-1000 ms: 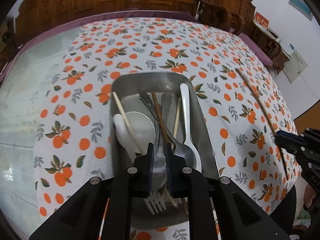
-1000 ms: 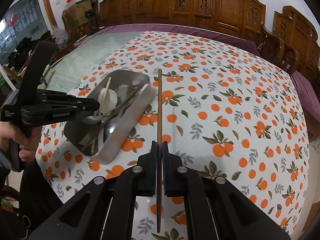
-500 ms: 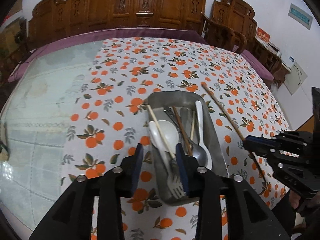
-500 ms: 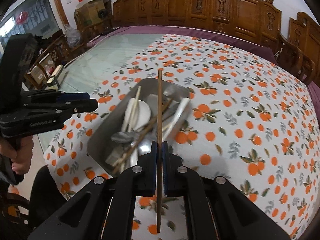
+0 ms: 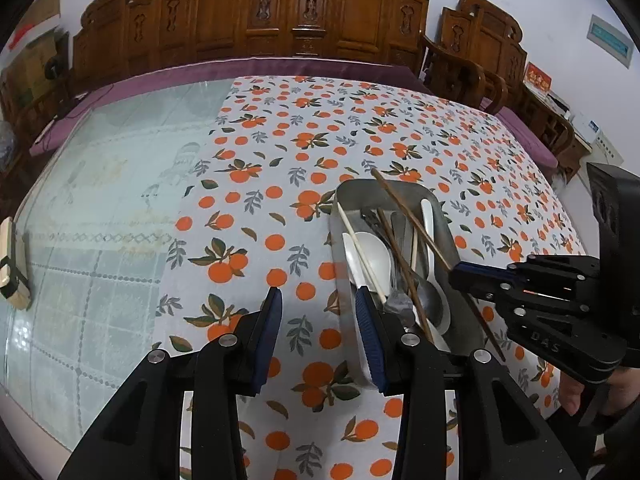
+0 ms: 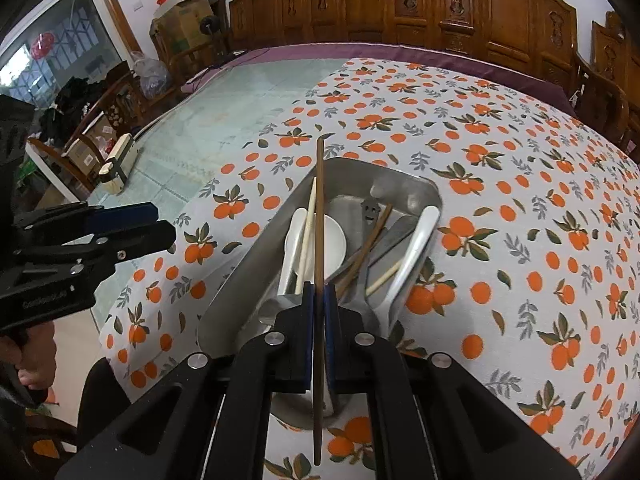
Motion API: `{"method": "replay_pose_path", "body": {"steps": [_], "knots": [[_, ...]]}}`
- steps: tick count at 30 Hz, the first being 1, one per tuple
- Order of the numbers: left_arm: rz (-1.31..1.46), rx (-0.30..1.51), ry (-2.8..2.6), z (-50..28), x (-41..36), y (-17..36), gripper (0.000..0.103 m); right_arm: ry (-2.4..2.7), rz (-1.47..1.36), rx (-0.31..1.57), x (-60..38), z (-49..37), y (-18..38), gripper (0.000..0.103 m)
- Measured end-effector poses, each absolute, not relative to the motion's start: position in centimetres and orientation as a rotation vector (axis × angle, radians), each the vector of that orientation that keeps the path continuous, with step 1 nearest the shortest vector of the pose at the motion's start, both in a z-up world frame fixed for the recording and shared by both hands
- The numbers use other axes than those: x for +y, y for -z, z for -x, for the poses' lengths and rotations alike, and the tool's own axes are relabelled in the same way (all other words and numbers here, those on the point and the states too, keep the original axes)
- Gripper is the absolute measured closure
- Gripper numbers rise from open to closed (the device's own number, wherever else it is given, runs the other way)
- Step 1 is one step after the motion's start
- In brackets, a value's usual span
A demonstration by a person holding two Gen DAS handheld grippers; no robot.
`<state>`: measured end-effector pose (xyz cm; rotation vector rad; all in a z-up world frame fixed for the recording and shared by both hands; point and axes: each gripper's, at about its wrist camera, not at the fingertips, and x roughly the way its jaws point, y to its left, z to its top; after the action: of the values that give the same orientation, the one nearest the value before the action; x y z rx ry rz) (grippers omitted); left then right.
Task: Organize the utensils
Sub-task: 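Lower the chopstick into the tray and open the right gripper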
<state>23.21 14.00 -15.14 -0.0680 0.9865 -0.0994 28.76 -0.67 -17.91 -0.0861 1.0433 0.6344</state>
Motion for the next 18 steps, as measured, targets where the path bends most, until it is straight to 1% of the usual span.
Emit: {"method": "replay_pose_path", "body": {"steps": [6,18], "knots": [[0.071,0.992,0.092,-23.1,14.5,15.5,0.067,-0.616,0.037,1.098,0.2,-30.6,19.5,0.097],[0.075,0.995,0.089,-23.0,14.9,15.6,0.067,-0.548,0.042,1.161,0.5,-32.2,22.1,0.097]]}}
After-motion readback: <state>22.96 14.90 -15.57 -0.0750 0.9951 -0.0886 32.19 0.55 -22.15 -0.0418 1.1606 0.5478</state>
